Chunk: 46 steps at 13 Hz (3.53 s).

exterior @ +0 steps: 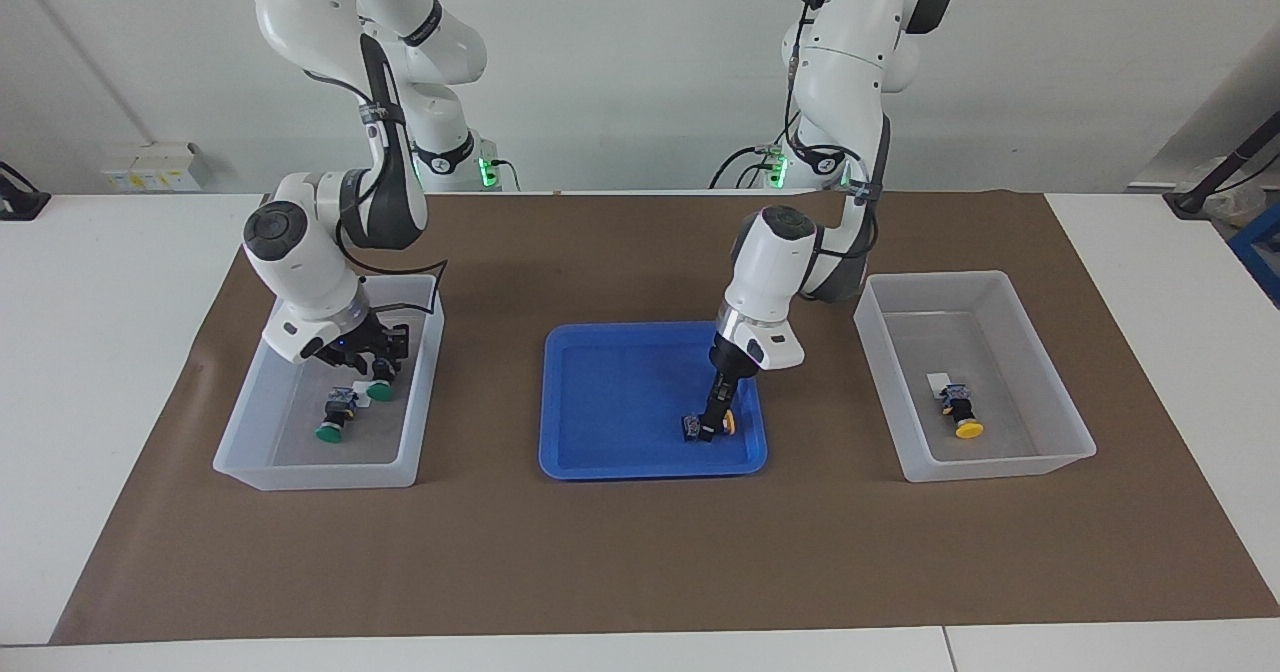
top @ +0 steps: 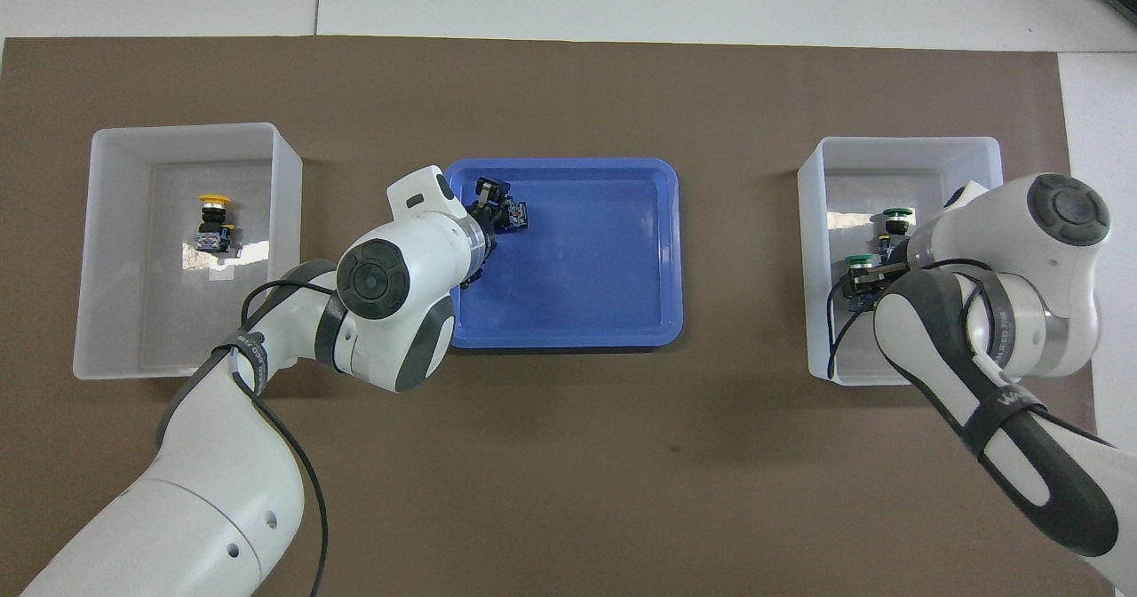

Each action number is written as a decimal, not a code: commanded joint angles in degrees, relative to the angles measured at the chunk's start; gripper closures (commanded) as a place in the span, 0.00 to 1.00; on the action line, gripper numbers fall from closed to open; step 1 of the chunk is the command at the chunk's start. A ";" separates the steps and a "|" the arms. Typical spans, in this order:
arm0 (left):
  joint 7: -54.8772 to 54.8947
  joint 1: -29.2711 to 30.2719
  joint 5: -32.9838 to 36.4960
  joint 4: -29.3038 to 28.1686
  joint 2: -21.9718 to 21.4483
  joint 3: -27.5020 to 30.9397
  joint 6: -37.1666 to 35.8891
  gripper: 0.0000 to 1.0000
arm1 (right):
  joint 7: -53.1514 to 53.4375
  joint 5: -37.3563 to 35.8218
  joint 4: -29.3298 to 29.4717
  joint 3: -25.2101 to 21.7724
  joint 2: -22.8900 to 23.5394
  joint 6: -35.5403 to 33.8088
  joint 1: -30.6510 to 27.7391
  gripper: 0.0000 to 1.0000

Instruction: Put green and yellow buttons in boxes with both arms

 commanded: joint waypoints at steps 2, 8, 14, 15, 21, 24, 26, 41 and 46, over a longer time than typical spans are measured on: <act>0.44 0.39 -0.68 -2.63 -0.26 0.12 1.27 0.71 | 5.73 0.01 0.69 0.40 -5.31 -0.32 -1.12 0.00; 5.54 0.39 -0.07 -1.23 -0.17 0.12 0.65 1.00 | 17.79 0.45 10.07 0.49 -11.12 -10.30 -0.33 0.00; 6.15 1.88 5.03 21.07 3.51 0.21 -26.64 1.00 | 18.06 0.62 20.91 0.40 -13.22 -28.61 -0.77 0.00; 6.68 1.97 5.03 24.15 4.39 0.21 -30.16 1.00 | 18.23 0.63 20.91 0.57 -14.19 -30.19 -0.34 0.00; 24.66 7.85 5.74 32.53 3.87 -0.31 -50.03 1.00 | 19.46 0.63 20.38 0.75 -16.84 -34.34 0.10 0.00; 38.63 13.38 3.55 35.16 1.77 -0.49 -59.79 1.00 | 19.11 0.63 20.38 0.75 -16.84 -34.16 0.19 0.00; 48.12 16.72 2.84 36.31 0.45 -0.49 -65.68 1.00 | 19.02 0.63 20.38 0.66 -16.84 -34.07 0.11 0.00; 96.93 31.59 3.19 17.63 -8.95 0.83 -55.02 1.00 | 18.76 0.54 20.73 0.49 -16.84 -33.63 2.57 0.00; 104.49 33.52 4.58 8.11 -10.63 1.18 -47.00 1.00 | 18.85 0.19 21.00 -3.27 -16.84 -33.90 5.98 0.00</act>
